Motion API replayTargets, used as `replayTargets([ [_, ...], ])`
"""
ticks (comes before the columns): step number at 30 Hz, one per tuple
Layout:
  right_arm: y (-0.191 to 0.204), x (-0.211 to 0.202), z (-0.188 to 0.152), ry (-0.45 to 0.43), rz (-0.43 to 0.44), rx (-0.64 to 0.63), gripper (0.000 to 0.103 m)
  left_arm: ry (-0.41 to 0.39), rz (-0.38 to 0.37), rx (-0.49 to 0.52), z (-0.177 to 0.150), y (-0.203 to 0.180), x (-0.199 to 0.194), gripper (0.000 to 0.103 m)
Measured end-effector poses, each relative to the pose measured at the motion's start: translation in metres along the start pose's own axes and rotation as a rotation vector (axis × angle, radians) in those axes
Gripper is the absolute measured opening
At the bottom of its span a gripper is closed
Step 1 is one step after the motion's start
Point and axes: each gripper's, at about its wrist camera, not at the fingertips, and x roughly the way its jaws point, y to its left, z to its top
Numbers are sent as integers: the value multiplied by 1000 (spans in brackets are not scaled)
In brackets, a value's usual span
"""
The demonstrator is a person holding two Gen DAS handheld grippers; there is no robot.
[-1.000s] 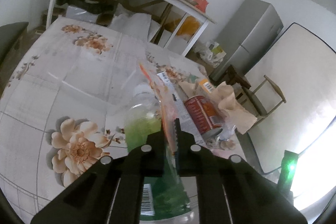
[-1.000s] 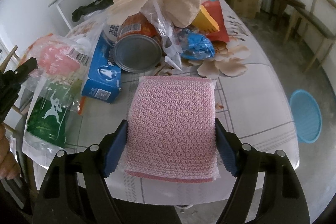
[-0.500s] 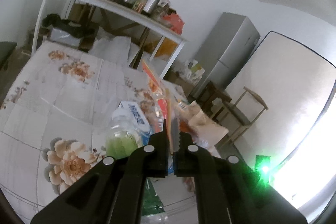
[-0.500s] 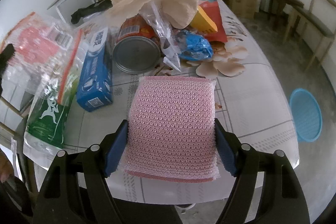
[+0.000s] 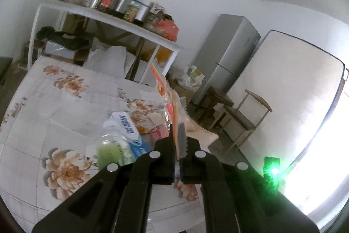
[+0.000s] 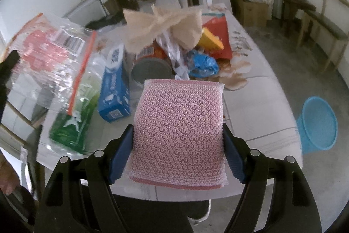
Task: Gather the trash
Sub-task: 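Lift the pink sponge with the right tool while the left tool grasps a plastic bag, then drop the pink sponge and bag into the blue wastebasket with both tools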
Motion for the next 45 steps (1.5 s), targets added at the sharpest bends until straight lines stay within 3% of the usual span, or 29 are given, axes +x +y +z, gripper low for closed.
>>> replayTargets([
  [4,-21,-24,1,-54,23,43,72,18,-44,57,2,-31,10,2],
  [9,-76,-57,-6,-126,-5,170,72,88,-127,122,4,-82,44,2],
  [14,-163,-89,-25,-183,-52,415,73,287,-237,125,4,-143,123,2],
  [18,-244,-100,-50,-202,23,662,73,422,-243,193,-18,-197,187,2],
  [22,-317,-85,-76,-175,158,899,73,579,-259,239,-57,-246,255,2],
  [27,-384,-53,-94,-163,290,1102,73,758,-256,239,-111,-284,343,2],
  [32,-443,-13,-91,-145,360,1236,74,843,-253,236,-146,-318,409,2],
  [35,-472,5,-78,-179,382,1299,77,871,-262,251,-158,-344,450,3],
  [36,-482,8,-74,-204,396,1311,82,871,-244,279,-163,-355,465,7],
  [37,-498,16,-69,-240,423,1316,91,871,-226,301,-165,-360,473,26],
  [38,-510,20,-67,-251,416,1326,93,873,-198,336,-171,-366,481,42],
  [39,-522,25,-68,-254,374,1351,94,867,-148,383,-176,-371,490,64],
  [41,-534,36,-74,-235,313,1388,94,832,-133,414,-181,-374,493,65],
  [45,-532,50,-99,-192,296,1462,94,878,-182,394,-184,-360,480,69],
])
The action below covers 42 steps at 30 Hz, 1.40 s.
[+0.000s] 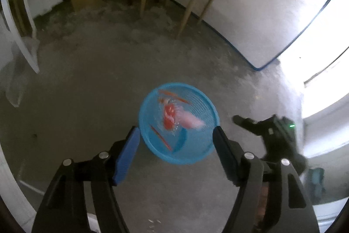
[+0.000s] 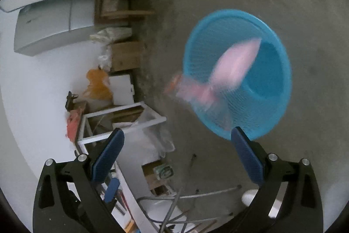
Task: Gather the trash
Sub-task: 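Drop the pink sponge and bag into the blue wastebasket with both tools, then return both tools to the table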
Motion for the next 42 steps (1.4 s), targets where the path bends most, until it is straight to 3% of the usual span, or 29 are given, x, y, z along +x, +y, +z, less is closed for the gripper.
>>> replayTargets([
  [3,-4,-3,-14,4,-28,-41,94,-12,-14,0,-9,9,-20,71],
  [6,-7,-19,-26,8,-76,-123,94,-99,31,3,-19,10,-50,73],
  [11,25,-52,-82,-31,-269,-421,94,-195,27,30,-46,15,-112,75],
  [15,59,-80,-142,-171,-463,-686,95,-185,-36,40,-84,21,-160,75],
  [18,84,-92,-190,-295,-572,-868,95,-219,-13,57,-114,25,-198,76],
  [19,91,-95,-206,-336,-607,-917,95,-238,-2,64,-122,27,-209,79],
  [21,110,-99,-243,-431,-666,-1047,95,-289,25,81,-143,34,-238,96],
  [26,140,-108,-319,-563,-577,-1307,95,-426,124,65,-196,65,-308,98],
  [31,157,-106,-375,-552,-359,-1457,95,-505,195,-68,-253,121,-369,98],
  [34,166,-102,-405,-459,-175,-1485,95,-536,257,-141,-288,154,-391,98],
  [38,180,-86,-426,-329,-102,-1491,95,-572,294,-213,-331,195,-412,98],
  [42,195,-61,-450,-104,-55,-1481,95,-626,258,-317,-367,233,-423,98],
])
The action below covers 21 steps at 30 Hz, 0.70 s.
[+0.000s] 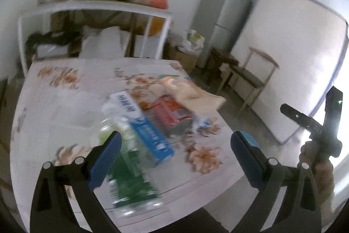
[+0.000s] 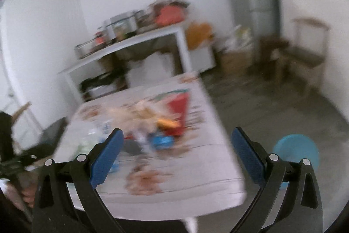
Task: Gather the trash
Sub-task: 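Return both tools to the table, then grasp the orange medicine box with the right tool and lift it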
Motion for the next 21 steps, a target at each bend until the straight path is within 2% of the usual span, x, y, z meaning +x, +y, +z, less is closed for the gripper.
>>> replayTargets([
  [3,30,15,3,52,46,-45,94,-33,40,-91,-5,34,-6,98],
  [7,74,35,0,69,26,-227,94,-42,73,-202,-5,75,-5,98],
  [13,105,79,-4,116,21,-407,93,-46,110,-297,-3,120,-1,98],
  [18,93,89,45,86,159,-308,93,-61,122,-338,-3,144,-1,98],
  [20,86,111,69,136,211,-250,93,-73,134,-341,-2,151,0,98],
  [21,84,128,79,199,235,-229,93,-76,137,-344,-2,154,0,98],
])
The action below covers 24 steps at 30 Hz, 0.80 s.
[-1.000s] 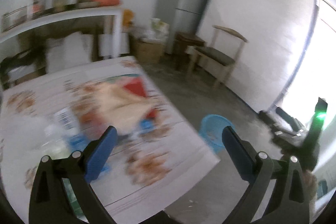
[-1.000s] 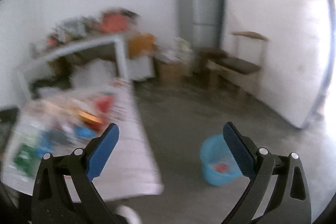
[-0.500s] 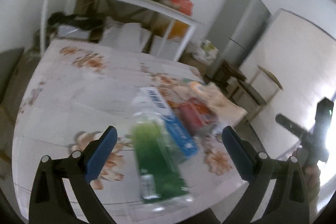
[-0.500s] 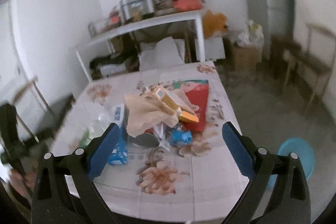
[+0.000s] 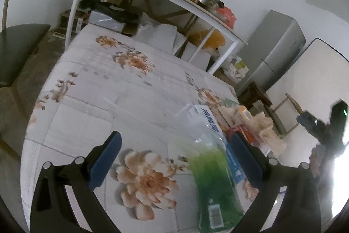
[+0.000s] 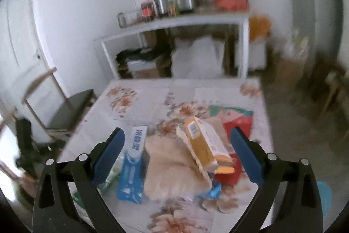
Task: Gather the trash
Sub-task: 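Grasp the orange medicine box with the right tool and lift it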
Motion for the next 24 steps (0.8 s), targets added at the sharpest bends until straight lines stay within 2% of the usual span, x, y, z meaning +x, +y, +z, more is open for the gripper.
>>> replayTargets([
  [2,-15,36,19,149,-1,36,87,-6,2,-17,3,4,2,98],
  [4,-26,76,28,296,-41,52,75,-8,0,-41,6,10,5,98],
  [7,-32,117,29,445,-15,81,68,0,-5,-88,13,19,11,98],
  [11,-16,141,31,513,-25,3,68,8,-15,-145,21,28,19,98],
  [14,-6,152,30,542,-54,-55,61,11,-11,-146,24,28,24,98],
  [17,-1,166,25,578,-127,-108,48,15,-11,-150,25,28,28,95],
  [19,-2,170,22,587,-170,-118,35,15,-10,-158,24,29,30,94],
  [21,-7,168,24,578,-159,-88,29,15,-11,-172,25,31,31,93],
  [23,-15,160,28,546,-139,-38,19,18,-13,-185,24,33,32,92],
  [24,-18,156,30,529,-129,-14,11,22,-17,-193,24,35,33,91],
])
